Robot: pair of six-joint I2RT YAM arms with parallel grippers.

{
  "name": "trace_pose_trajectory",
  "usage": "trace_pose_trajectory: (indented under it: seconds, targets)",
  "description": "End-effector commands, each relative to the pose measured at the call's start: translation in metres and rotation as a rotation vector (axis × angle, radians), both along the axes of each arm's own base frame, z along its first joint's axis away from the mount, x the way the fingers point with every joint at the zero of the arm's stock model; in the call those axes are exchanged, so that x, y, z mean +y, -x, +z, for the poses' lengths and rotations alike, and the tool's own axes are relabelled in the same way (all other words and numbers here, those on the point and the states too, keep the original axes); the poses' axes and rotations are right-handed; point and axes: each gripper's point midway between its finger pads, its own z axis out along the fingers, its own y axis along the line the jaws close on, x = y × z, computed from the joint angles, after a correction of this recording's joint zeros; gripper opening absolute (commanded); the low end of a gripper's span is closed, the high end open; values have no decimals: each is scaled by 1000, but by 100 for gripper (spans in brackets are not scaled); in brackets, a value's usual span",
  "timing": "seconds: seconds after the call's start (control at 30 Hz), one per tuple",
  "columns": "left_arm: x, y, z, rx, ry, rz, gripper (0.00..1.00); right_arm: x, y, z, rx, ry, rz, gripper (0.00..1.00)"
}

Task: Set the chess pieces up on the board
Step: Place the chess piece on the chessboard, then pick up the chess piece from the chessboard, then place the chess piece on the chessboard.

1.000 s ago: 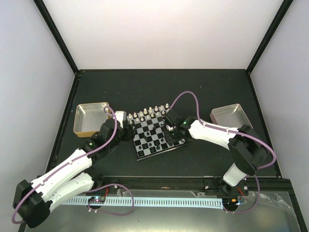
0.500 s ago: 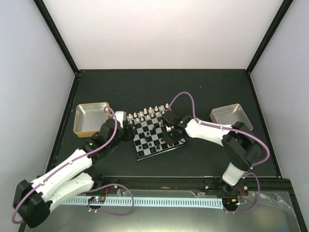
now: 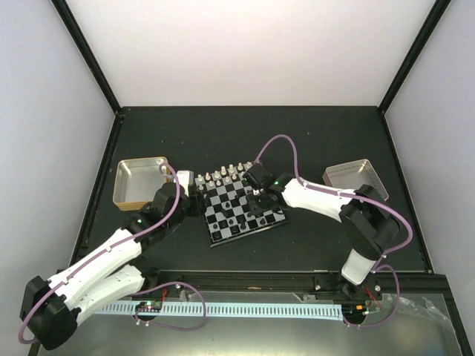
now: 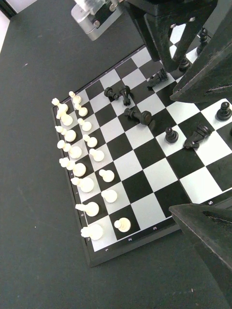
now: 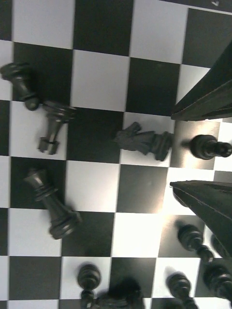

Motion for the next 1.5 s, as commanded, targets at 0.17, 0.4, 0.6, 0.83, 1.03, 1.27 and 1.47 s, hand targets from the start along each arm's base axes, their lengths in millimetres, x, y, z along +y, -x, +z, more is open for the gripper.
trace_pose_trajectory:
  seconds: [0.17, 0.4, 0.6, 0.83, 1.03, 1.27, 1.47]
  targets:
    - [-1, 0, 4, -3, 27, -1, 59, 7, -21, -10, -31, 50, -43, 33]
    - [-2, 0, 4, -3, 29, -3, 59, 4, -23, -20, -27, 83, -55, 24]
    - [-2, -1, 7, -7, 32, -4, 59, 4, -25, -23, -37, 84, -58, 13]
    - [-5, 0, 18, -28, 65, -20, 60, 15, -31, 18, -179, -75, -17, 11]
    - [-28, 9, 49, -62, 181, -142, 64, 35, -19, 72, -354, -315, 158, 11]
    - [-68, 31, 93, -36, 365, -377, 74, 53, 17, 142, -573, -610, 417, 11]
    - [-86, 42, 110, 53, 522, -460, 76, 54, 40, 179, -704, -728, 548, 11]
